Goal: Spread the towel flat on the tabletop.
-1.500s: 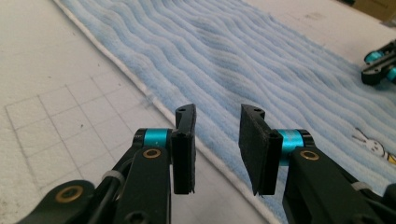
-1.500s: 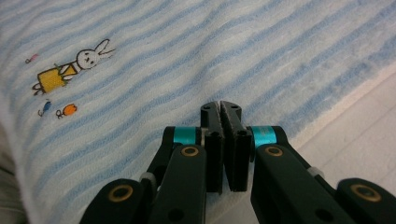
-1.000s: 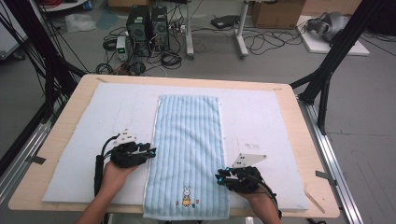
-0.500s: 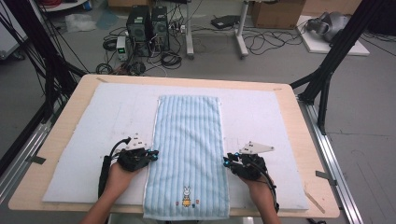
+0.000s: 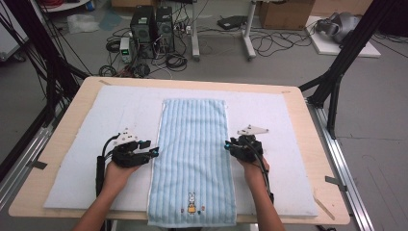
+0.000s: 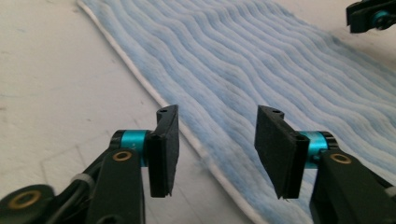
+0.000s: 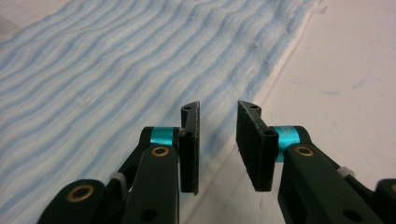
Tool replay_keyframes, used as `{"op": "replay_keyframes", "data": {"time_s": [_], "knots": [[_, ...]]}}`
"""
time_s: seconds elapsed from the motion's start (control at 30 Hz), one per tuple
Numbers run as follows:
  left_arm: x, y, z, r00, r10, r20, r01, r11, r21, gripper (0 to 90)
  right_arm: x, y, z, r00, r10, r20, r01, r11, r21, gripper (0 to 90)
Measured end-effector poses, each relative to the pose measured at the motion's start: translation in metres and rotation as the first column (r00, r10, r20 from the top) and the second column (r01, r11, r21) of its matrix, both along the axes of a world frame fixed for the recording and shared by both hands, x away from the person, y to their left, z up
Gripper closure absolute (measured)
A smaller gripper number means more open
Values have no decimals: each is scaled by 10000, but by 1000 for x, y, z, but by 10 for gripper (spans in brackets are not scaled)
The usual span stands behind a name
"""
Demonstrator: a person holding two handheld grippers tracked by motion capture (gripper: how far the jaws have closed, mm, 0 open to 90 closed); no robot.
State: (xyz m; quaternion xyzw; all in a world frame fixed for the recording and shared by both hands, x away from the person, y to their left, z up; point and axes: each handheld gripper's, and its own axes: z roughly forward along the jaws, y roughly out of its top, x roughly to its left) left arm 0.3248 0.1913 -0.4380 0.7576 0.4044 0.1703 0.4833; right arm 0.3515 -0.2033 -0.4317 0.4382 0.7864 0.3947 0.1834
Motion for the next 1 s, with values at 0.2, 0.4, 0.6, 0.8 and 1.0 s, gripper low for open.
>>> {"op": "replay_keyframes", "data": {"time_s": [0.2,0.4,0.6,0.8,1.0], "knots": [[9,5,0,9998,167,140,-164,9997,-201,470,29,12,-12,9963,-703,-488,657,9938,-900,735],[14,8,-2,9985,424,341,-414,9987,-309,460,28,11,-12,9971,-735,-182,701,9869,-1451,787],[13,10,1,9961,722,505,-688,9955,-659,324,12,-11,-2,9967,-758,292,768,9965,-339,552],[12,11,5,9969,596,505,-538,9926,-1089,219,-24,-52,12,9947,-691,766,660,9969,423,333],[6,12,10,9962,225,844,-100,9892,-1463,209,-42,-83,14,9873,-1051,1193,995,9937,516,129]]}}
